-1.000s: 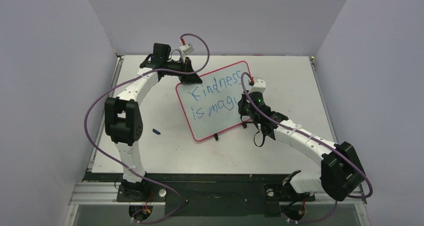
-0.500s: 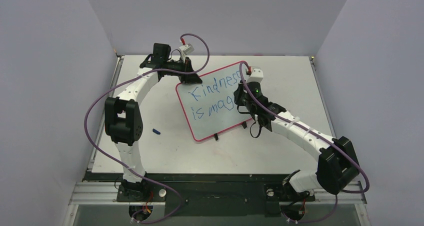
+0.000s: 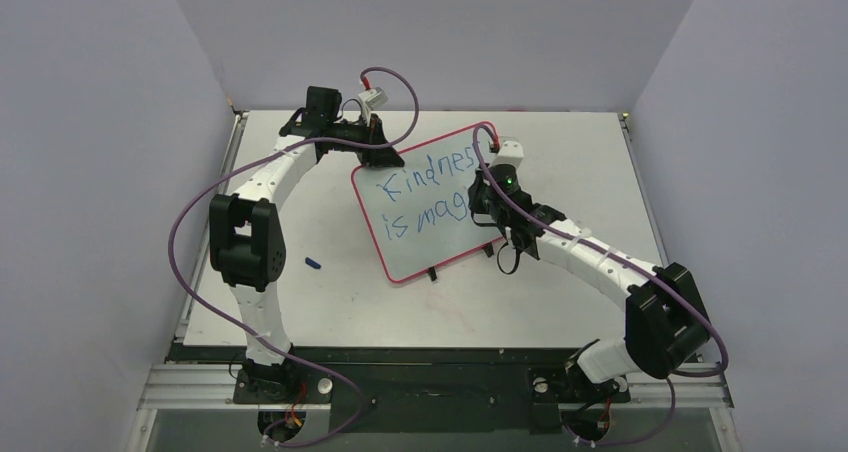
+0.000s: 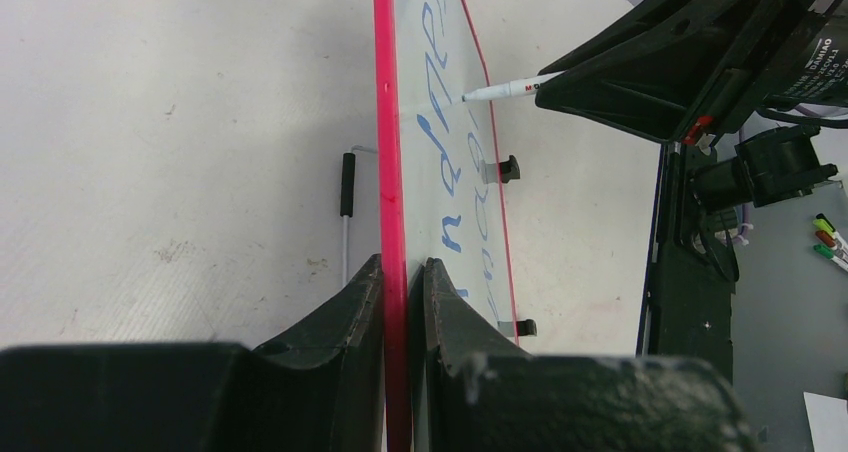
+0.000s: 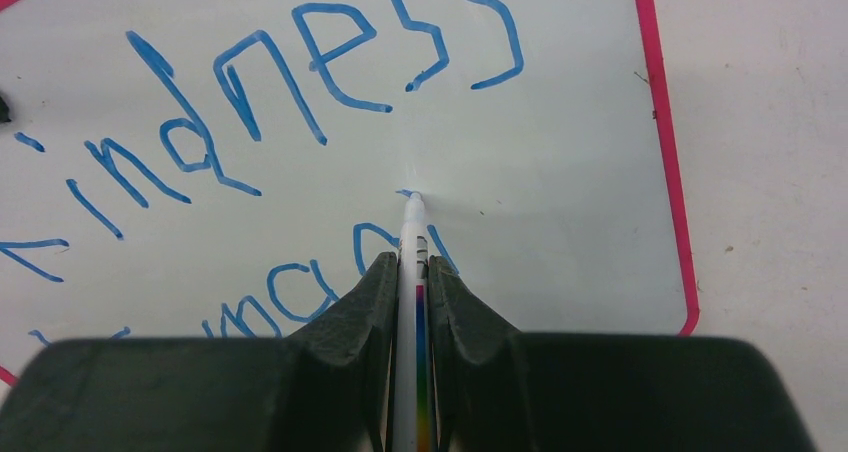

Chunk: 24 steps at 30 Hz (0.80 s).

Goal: Write a sentence on the whiteboard

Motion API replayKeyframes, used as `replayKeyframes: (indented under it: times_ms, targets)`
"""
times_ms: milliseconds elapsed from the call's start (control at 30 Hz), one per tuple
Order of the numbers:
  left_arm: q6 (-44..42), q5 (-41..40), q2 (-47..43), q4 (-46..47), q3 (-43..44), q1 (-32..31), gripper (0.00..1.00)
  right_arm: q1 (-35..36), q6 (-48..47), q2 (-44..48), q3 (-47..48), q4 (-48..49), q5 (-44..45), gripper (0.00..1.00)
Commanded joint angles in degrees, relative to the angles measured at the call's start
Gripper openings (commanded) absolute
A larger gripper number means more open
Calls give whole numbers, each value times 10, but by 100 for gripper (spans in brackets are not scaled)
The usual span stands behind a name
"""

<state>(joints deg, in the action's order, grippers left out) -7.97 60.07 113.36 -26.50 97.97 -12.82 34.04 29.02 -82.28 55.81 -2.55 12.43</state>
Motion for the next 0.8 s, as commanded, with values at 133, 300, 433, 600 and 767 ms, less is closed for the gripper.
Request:
replayKeyframes:
  times_ms: [133,300,433,600,767]
  targets:
    - [-50,2,-10,15,1,-9,0,-10,-6,10,-21,20,7,0]
    - [-50,2,-8,15,1,-9,0,-10,-7,13,-18,20,3,0]
    - [-50,2,-8,15,1,-8,0,-10,-12,26,-12,15,2,0]
    - [-50,2,-8,15,1,-9,0,-10,-17,56,-14,3,9,0]
    - [-49,2,-8,15,1,-9,0,-18,-27,81,-24,-5,27,0]
